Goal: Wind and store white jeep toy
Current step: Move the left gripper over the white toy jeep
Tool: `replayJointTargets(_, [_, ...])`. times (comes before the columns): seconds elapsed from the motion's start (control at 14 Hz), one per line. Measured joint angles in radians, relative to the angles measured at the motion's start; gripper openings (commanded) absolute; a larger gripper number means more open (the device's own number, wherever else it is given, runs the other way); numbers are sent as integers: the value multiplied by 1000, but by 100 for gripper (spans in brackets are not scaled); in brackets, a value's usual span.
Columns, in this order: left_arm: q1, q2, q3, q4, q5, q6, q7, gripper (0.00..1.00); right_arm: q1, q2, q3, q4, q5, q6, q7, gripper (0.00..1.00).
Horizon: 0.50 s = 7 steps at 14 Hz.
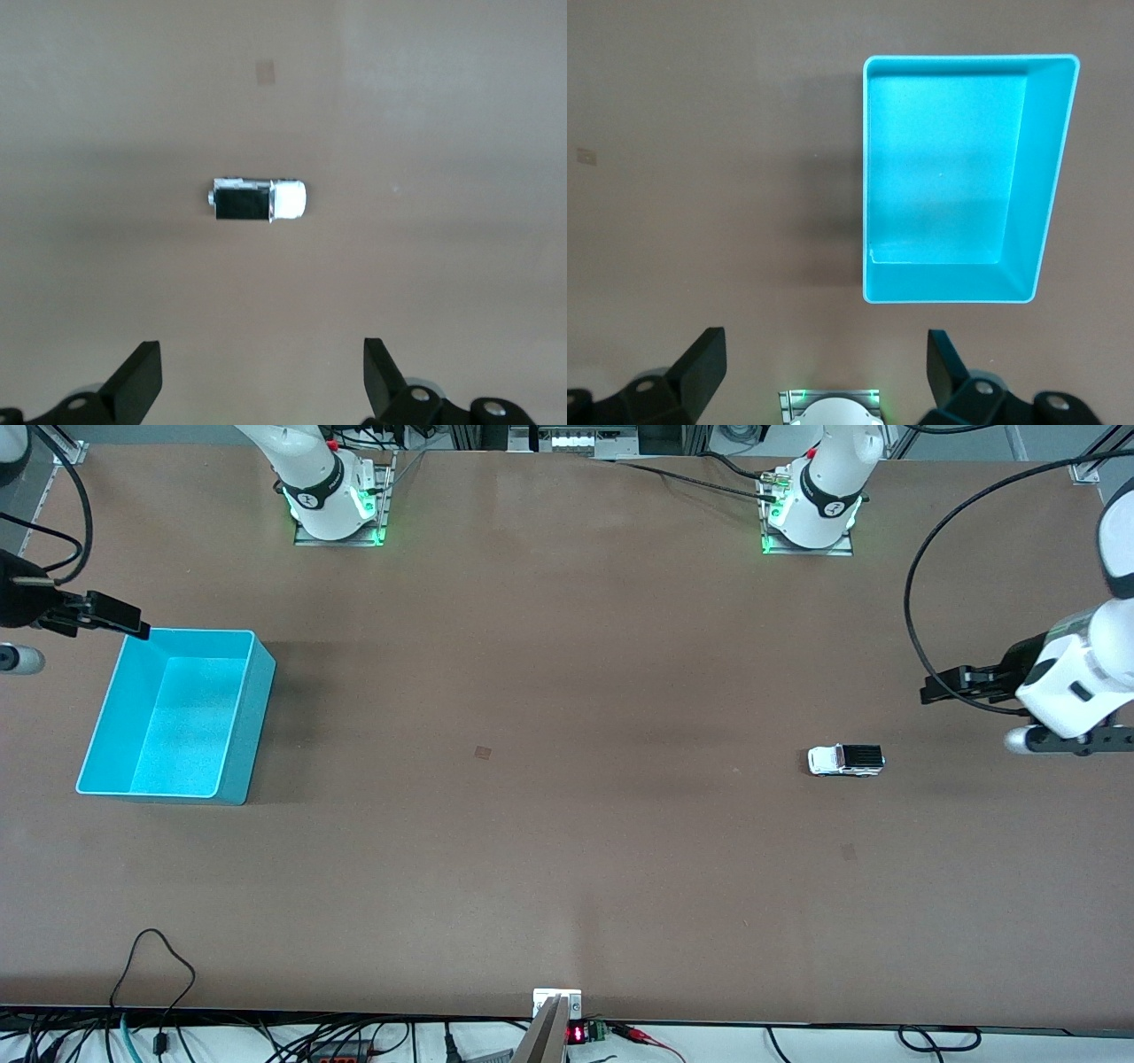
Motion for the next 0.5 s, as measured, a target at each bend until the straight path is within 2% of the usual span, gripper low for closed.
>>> replayJointTargets(0.21, [0,3,-10,-130,0,74,2,100,-5,61,-2,-1,0,-15,-2,100])
replayJointTargets(0.5, [0,6,-41,-346,1,291,87,100,-17,78,-4,0,0,-83,-2,100])
